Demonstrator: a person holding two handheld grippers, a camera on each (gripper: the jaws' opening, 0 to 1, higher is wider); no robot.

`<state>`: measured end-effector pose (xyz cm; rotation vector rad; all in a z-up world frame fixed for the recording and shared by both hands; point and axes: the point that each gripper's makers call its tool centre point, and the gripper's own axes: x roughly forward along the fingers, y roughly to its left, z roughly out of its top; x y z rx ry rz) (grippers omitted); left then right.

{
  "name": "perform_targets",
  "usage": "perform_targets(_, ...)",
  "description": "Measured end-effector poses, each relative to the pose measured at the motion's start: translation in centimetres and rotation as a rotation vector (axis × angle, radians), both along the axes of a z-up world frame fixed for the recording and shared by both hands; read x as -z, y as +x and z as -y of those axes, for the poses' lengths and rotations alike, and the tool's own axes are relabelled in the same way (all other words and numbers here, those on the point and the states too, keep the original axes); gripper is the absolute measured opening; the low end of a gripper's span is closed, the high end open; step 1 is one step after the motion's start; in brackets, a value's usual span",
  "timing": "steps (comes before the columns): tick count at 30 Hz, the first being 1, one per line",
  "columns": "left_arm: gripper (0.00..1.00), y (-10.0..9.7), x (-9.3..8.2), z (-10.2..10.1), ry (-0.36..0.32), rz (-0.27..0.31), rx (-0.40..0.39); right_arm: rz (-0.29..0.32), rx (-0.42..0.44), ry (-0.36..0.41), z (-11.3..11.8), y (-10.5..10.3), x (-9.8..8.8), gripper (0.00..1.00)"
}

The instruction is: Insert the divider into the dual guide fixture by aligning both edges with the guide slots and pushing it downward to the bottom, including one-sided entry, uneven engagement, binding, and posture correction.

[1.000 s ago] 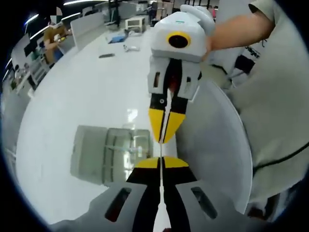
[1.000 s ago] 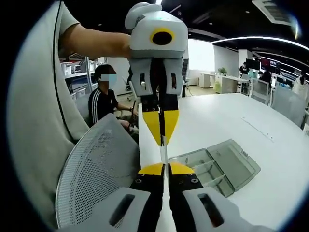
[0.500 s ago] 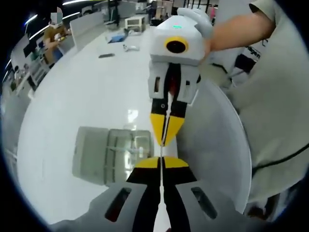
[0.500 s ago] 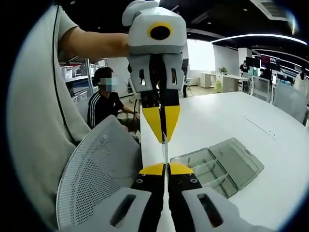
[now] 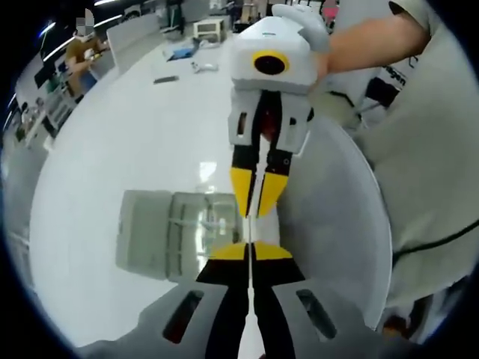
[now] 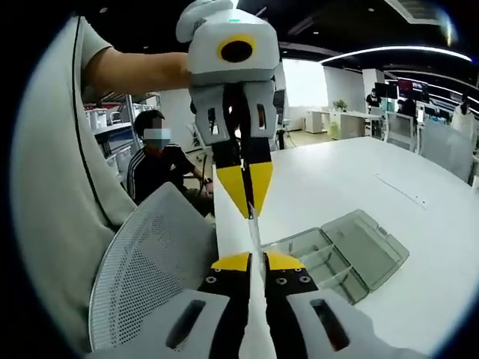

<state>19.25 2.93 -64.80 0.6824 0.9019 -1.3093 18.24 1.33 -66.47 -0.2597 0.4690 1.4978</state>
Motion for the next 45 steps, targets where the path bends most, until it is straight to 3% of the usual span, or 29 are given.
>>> perform_targets(4, 0.00, 0.3, 0.3, -0.8, 0.028, -0.006, -0.001, 0.011, 0.000, -0.029, 0.2, -0.2, 0.6, 0.12)
perform_targets(21, 0.00, 2.3, 2.2, -3.2, 0.178, -0.033, -0.013, 0.042, 0.044, -0.036, 0.8, 0.5, 0.6, 0.24)
perform_targets(31, 0.00, 3.0, 3.0, -3.4, 0.234, -0.042, -0.012, 0.058, 0.072, -0.039, 1.0, 0.9, 0.5, 0.31)
perform_targets(45, 0.00, 4.1, 4.0, -3.4, 0.277, -0.057, -0.020, 0.052, 0.126, -0.108, 1.5, 1.6, 1.6, 0.53)
